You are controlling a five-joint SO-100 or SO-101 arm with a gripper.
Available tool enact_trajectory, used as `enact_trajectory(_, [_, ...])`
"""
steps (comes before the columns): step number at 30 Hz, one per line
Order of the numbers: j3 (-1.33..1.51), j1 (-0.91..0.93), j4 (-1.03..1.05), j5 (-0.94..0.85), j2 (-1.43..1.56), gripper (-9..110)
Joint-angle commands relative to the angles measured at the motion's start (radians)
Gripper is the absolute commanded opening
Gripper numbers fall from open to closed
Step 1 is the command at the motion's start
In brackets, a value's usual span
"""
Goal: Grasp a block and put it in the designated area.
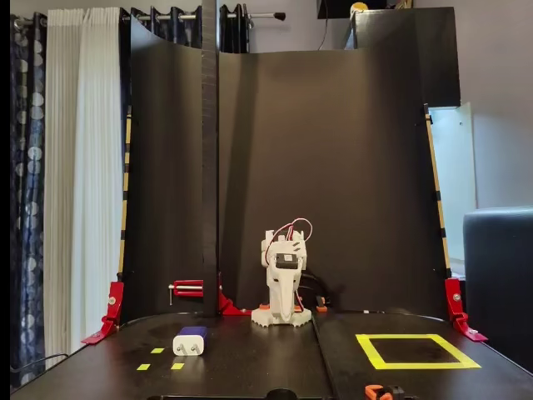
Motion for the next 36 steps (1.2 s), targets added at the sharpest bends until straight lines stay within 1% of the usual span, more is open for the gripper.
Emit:
enact_trajectory(1, [0.008,0.0,0.0,-0.006,0.008,0])
enact_trajectory(5, [0.003,0.002,-0.002,-0.009,0.003,0])
enact_trajectory(9, [-0.072,0.028,0.002,-0.087,-0.061,0])
enact_trajectory(23, [-0.767,0.106,0.225,-0.365,-0.554,0])
enact_trajectory(28, [-0.948,0.132,0.359,-0.578,-0.67,0])
enact_trajectory(32, [-1.042,0.164,0.465,-0.807,-0.755,0])
enact_trajectory(36, [-1.094,0.207,0.528,-1.04,-0.842,0])
